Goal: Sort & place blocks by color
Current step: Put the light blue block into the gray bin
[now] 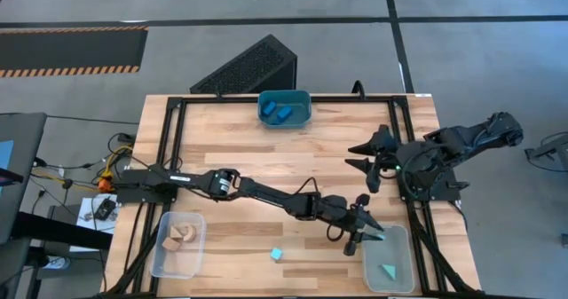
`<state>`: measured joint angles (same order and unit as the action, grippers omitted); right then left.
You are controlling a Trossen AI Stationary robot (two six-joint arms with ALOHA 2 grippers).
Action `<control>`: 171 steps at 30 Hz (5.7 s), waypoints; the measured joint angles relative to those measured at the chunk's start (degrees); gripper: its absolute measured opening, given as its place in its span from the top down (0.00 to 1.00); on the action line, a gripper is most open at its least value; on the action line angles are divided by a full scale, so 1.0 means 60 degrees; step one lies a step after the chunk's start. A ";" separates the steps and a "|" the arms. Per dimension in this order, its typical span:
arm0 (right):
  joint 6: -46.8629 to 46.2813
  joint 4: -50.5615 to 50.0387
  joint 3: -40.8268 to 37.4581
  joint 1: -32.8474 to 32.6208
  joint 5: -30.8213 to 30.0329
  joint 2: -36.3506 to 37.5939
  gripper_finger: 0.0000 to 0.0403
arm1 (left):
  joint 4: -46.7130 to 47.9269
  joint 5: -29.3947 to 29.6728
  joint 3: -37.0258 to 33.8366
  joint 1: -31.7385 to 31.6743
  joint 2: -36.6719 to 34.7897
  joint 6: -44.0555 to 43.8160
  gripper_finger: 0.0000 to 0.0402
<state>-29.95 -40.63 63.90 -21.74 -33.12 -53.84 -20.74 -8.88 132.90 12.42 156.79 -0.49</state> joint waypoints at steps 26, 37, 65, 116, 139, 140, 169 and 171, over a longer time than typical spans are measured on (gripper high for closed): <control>-0.0030 0.1447 0.0000 0.0211 -0.0471 0.0854 0.61 | 0.8625 0.0309 0.0295 -0.1508 -0.2918 -0.1649 0.76; 0.0000 0.0477 0.0000 0.0216 -0.0457 0.1612 0.70 | 0.7858 0.0090 -0.3111 -0.1602 -0.4726 -0.1494 0.80; 0.0049 0.3145 -0.0594 0.0891 0.2027 -0.3379 0.81 | 0.2279 0.3241 -1.4948 -0.0519 -1.3073 -0.4718 0.80; 0.8539 0.3787 0.4764 0.0328 0.8034 -1.2346 0.39 | 0.5059 0.5879 -1.6586 0.4627 -1.3631 -1.4542 0.43; 0.6458 0.1720 0.4755 0.1006 0.7878 -1.1953 0.53 | 0.4157 0.6864 -1.6582 0.4183 -1.3631 -1.3807 0.43; 0.6460 0.1479 0.4754 0.1076 0.7732 -1.1798 0.53 | 0.3912 0.6874 -1.6582 0.4060 -1.3631 -1.3427 0.43; 0.4795 0.2598 0.1288 0.1219 0.1561 -0.4447 0.53 | -0.6075 0.0566 -1.5206 -0.1905 -1.0837 -0.9961 0.43; 0.4716 0.2496 0.1286 0.1153 0.1395 -0.4452 0.53 | -0.6356 0.0280 -1.4579 -0.1924 -1.0233 -0.9964 0.43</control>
<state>-1.66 -25.66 71.61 -14.82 -24.75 -80.55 -58.88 -7.20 45.42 0.88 95.39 -60.27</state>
